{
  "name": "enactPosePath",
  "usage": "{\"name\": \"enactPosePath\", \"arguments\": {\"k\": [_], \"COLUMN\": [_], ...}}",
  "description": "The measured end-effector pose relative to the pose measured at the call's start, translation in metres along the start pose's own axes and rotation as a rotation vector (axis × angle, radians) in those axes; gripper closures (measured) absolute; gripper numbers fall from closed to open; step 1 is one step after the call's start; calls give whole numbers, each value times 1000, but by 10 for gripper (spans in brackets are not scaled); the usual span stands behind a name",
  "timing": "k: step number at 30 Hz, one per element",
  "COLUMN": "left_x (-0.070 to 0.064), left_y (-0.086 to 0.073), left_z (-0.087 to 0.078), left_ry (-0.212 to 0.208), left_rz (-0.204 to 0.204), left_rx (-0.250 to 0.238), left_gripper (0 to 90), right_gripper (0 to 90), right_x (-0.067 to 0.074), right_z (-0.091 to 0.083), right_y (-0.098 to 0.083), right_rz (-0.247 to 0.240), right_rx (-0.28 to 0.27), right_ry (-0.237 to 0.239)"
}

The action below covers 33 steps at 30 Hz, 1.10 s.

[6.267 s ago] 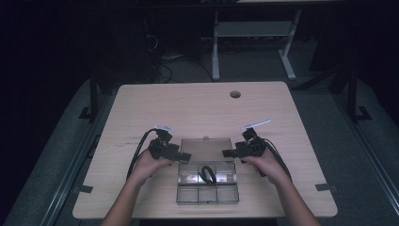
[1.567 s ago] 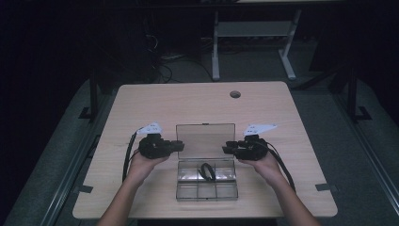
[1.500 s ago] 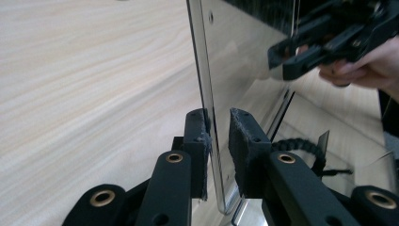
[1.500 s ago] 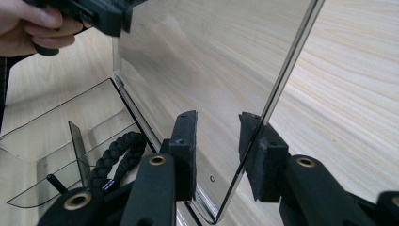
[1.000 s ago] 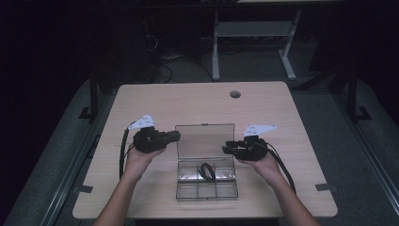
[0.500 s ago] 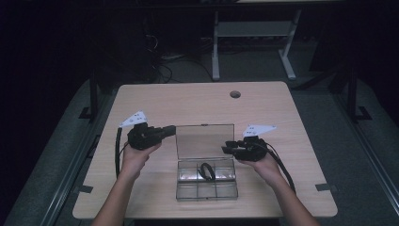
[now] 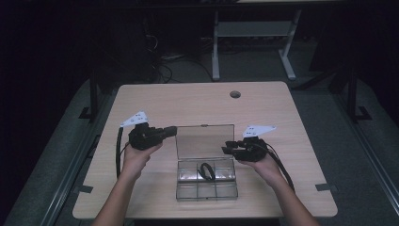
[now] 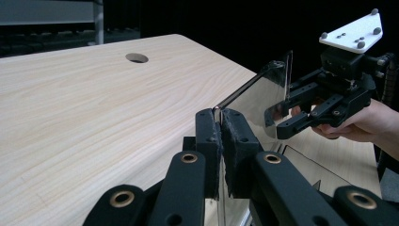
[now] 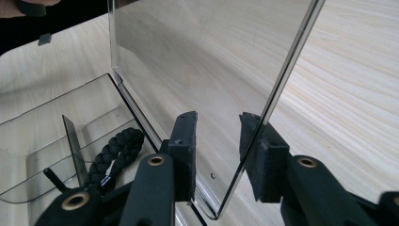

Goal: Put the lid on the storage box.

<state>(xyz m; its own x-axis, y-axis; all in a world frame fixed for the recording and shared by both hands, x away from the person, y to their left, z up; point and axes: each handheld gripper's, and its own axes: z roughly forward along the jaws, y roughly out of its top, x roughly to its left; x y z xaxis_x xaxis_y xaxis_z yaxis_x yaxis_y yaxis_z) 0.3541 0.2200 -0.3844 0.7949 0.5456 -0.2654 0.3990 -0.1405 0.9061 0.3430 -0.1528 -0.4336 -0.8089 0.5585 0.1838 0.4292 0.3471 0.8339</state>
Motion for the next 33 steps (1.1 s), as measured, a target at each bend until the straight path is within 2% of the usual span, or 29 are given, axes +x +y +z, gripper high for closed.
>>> {"name": "enactPosePath", "arguments": {"k": [3,9,15,16,23,25,28,33], "left_x": [-1,-2,-5,-5,-6,-6,-7,-9], "left_y": [0,0,0,0,1,1,1,1], "left_z": [-1,-2,-3,-3,-4,-4,-4,-4], "left_ry": [-6,-7,-8,-7,-8,-9,-8,-5], "left_rz": [-4,4,12,11,18,18,18,26], "left_rx": [-3,1,2,1,3,3,4,3], "left_gripper": [858,860,862,862,863,863,864,864], "right_gripper": [625,627,693,704,775,781,783,835], "right_x": [1,-1,-1,-2,-3,-5,-5,-5], "right_z": [-5,-23,-37,-40,-52,-52,-49,-47], "right_y": [3,15,22,23,29,30,30,30], "right_rz": [6,14,22,25,40,54,52,43], "right_rx": [-11,-81,-145,-168,-233,-235,-219,-217], "right_ry": [6,-2,-24,-21,-30,-22,-27,-31]}}
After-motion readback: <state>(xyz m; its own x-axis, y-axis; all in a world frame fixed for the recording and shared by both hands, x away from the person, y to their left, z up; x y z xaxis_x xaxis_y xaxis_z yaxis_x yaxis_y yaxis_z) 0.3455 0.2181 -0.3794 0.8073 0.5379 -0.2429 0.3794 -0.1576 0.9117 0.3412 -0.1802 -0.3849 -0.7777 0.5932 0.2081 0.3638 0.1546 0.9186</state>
